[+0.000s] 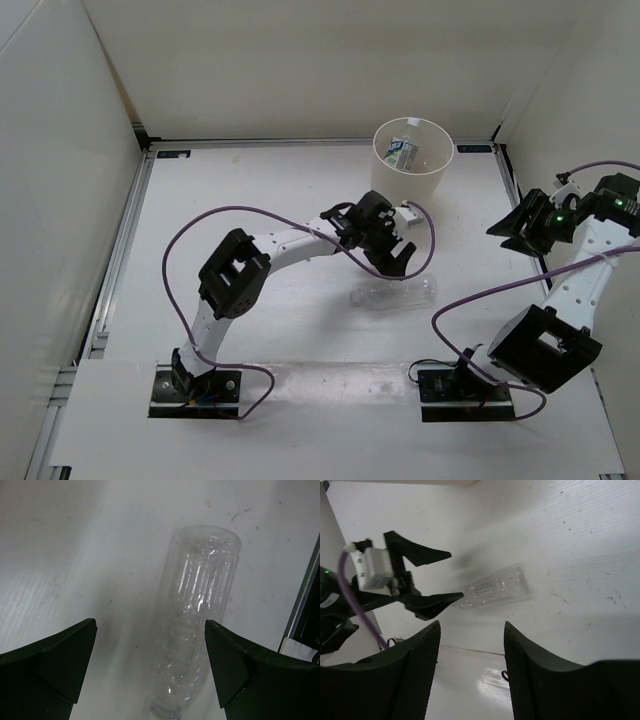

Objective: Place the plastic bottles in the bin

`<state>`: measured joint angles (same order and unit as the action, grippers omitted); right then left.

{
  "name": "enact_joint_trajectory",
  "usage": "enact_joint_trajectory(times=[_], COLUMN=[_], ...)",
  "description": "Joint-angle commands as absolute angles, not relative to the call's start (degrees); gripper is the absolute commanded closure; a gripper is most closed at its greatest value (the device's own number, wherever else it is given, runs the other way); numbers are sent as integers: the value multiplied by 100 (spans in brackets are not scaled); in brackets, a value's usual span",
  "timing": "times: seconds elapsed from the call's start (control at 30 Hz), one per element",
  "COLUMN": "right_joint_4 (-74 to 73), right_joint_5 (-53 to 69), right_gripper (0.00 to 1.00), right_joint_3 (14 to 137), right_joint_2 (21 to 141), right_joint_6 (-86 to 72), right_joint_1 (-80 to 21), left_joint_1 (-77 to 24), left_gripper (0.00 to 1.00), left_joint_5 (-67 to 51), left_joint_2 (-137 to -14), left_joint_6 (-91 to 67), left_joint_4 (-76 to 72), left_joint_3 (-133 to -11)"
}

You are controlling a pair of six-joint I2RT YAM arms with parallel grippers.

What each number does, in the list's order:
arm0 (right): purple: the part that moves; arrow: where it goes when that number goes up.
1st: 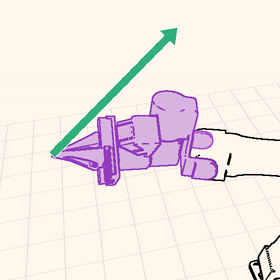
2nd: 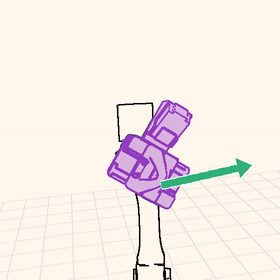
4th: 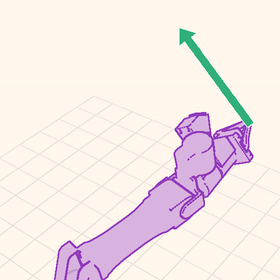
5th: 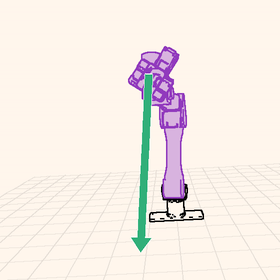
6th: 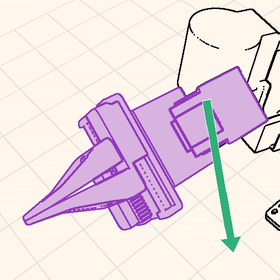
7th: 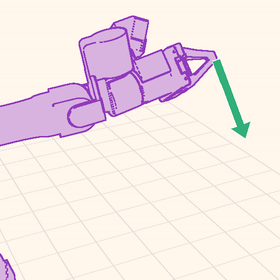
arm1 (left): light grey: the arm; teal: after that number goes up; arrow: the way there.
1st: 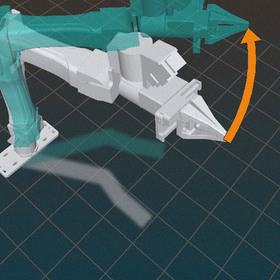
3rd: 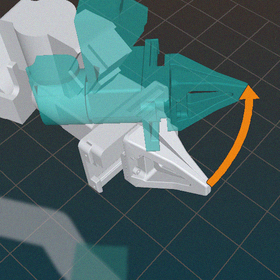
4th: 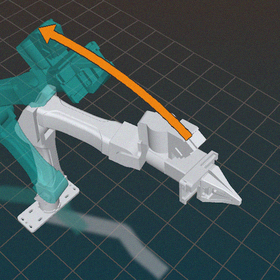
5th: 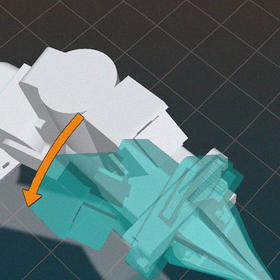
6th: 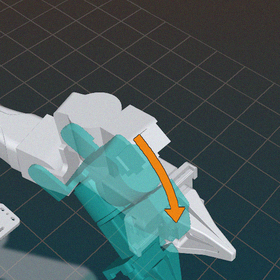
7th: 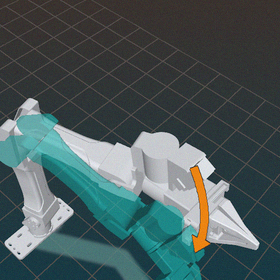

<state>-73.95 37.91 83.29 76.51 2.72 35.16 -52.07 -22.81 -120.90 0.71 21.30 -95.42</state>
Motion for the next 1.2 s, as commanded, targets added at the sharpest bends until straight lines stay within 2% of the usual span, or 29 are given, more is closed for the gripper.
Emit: enact_joint_trajectory(times=[0.0,0.27,0.4,0.63,0.8,0.87,0.9,0.97,1.0,1.03,1.1,1.17], right_joint_4=[-7585,-7655,-7786,-8270,-8631,-8727,-8745,-8815,-8815,-8815,-8737,-8658], right_joint_5=[4052,4228,4376,4877,4913,4957,4974,4975,4966,4966,4975,4975], right_gripper=[43,41,41,41,41,41,41,41,41,41,41,41], right_joint_3=[8596,8657,8745,9271,9597,9615,9598,9554,9467,9440,9335,9299], right_joint_2=[7620,7681,7813,8445,8622,8613,8570,8552,8534,8517,8482,8464], right_joint_6=[492,483,440,483,826,905,957,976,967,967,914,792], right_joint_1=[3349,3067,3252,4453,4781,4834,4825,4851,4843,4851,4834,4738], left_joint_1=[-5352,-5616,-5651,-5651,-5678,-5660,-5678,-5669,-5652,-5634,-5625,-5581], left_gripper=[1,1,1,1,1,6,16,27,39,45,51,52], left_joint_5=[-2575,-2654,-2663,-2794,-2751,-2707,-2681,-2637,-2637,-2602,-2575,-2523], left_joint_2=[-12006,-12111,-12278,-12752,-12929,-12972,-12981,-12938,-12920,-12868,-12719,-12595], left_joint_6=[-140,-237,-412,-659,-721,-747,-747,-712,-686,-651,-615,-545], left_joint_4=[2145,1995,1978,2083,2065,2048,2030,2057,2109,2135,2275,2329], left_joint_3=[-9730,-9510,-9475,-9676,-9685,-9729,-9808,-9896,-10027,-10054,-10142,-10134])
